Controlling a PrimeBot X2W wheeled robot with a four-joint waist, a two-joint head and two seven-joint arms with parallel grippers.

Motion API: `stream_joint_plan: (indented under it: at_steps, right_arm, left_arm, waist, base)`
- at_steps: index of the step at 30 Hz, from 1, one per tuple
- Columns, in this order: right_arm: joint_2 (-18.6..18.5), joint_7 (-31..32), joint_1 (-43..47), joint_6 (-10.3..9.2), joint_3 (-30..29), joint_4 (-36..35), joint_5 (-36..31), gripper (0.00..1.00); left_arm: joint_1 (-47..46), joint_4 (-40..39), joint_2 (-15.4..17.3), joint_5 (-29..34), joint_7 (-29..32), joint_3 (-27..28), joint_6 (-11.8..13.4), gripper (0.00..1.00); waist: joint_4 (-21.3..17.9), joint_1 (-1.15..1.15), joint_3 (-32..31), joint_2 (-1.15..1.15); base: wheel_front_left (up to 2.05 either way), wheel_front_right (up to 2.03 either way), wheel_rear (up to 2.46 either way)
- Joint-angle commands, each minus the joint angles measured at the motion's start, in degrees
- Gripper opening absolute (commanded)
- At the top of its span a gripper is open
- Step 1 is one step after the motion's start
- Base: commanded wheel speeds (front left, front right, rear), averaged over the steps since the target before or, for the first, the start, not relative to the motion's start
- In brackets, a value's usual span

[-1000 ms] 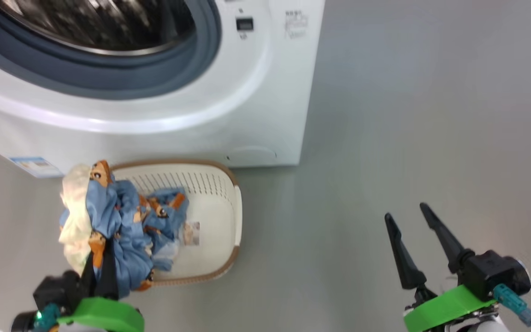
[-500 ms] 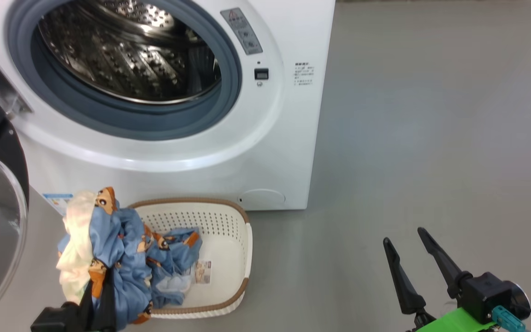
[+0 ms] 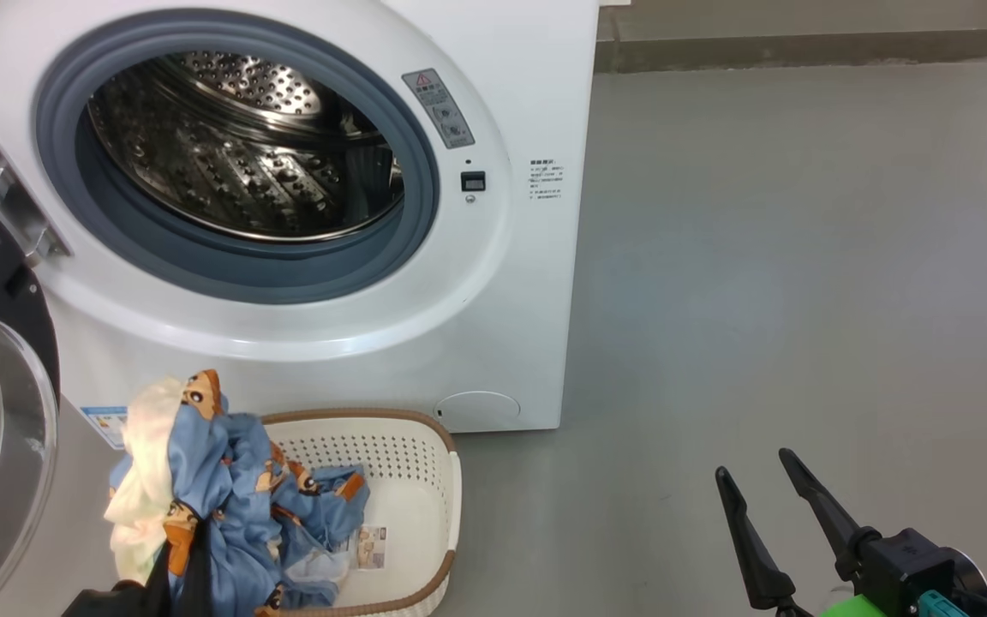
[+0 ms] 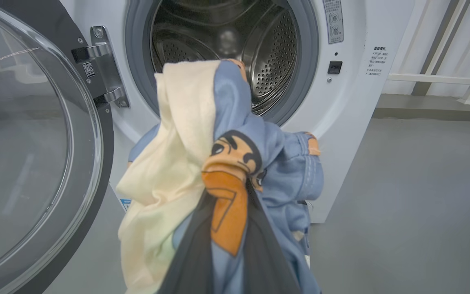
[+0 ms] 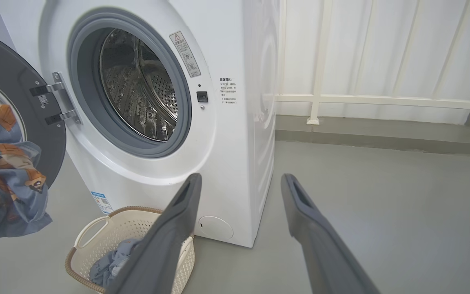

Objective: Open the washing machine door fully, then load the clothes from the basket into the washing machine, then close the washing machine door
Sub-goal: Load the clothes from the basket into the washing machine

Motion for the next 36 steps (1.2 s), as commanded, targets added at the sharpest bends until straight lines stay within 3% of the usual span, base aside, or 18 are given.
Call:
stream_joint_plan:
  at_steps: [1, 36]
  right_arm:
    - [-0.1, 0.0, -0.6, 0.09, 1.3, -1.8, 0.2, 1.00]
    - [-0.1, 0.6, -0.3, 0.09, 1.7, -3.0, 0.6, 1.00]
  left_arm:
    - [-1.1, -2.0, 1.1, 0.3, 0.0, 1.9, 0.6, 0.00]
    - [-3.1, -0.7, 1.2, -1.0, 0.1, 0.9, 1.8, 0.00]
  waist:
    - [-0.1, 0.00, 0.0, 0.00]
    - [-0.3, 0.00, 0.7, 0.00]
  base:
    - [0.00, 0.00, 0.00]
    - [0.00, 0.00, 0.00]
